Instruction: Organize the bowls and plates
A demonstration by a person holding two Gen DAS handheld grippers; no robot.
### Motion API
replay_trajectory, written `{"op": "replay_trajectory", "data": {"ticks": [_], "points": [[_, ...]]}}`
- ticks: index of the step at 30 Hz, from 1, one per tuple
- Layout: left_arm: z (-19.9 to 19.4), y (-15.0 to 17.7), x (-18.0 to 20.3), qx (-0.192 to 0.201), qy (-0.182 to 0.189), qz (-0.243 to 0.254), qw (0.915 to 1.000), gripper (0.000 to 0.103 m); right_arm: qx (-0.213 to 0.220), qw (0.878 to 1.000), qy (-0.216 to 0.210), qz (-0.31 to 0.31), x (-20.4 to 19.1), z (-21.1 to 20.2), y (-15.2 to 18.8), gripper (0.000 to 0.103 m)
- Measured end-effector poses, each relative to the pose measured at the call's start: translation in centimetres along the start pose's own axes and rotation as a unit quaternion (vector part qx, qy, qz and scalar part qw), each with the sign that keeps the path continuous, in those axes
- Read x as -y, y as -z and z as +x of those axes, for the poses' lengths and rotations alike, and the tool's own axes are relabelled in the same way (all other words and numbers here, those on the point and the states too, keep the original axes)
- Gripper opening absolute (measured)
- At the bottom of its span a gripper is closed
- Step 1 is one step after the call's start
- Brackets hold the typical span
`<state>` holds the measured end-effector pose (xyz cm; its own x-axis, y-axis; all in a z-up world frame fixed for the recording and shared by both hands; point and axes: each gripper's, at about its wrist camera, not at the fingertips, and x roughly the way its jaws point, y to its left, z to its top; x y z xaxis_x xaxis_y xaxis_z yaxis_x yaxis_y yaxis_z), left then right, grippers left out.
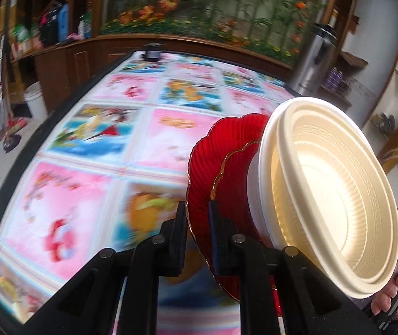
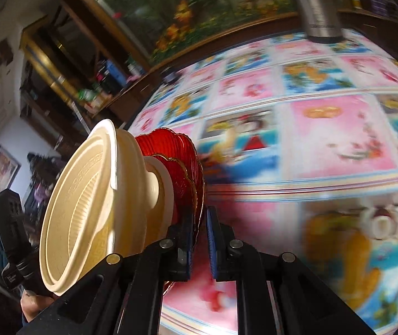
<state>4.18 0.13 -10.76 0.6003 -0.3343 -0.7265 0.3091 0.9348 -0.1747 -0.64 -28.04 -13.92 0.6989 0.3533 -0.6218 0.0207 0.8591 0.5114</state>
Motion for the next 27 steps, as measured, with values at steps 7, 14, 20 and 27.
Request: {"op": "replay_trajectory", "data": {"ticks": [7,14,20,27], "points": [[3.1,0.0,6.4,0.025,-0.052,0.060,0.9966,0.013,0.046,0.997,0.042,0.045,5.0,-2.9,0.0,0.010],[3.8,0.1,7.7,0.050,-0.093,0.079,0.9912,0.013,0.070,0.995,0.065,0.032,5.4,-2.7,0.1,0.010],[4.2,-0.2,7.7,0.056,-0.097,0.069,0.9913,0.014,0.084,0.994,0.061,0.033,5.5,-2.7,0.4,0.011],[4.3,-0.1,7.9,0.055,-0.099,0.070,0.9912,0.015,0.085,0.994,0.062,0.027,5.4,-2.6,0.2,0.011]]}}
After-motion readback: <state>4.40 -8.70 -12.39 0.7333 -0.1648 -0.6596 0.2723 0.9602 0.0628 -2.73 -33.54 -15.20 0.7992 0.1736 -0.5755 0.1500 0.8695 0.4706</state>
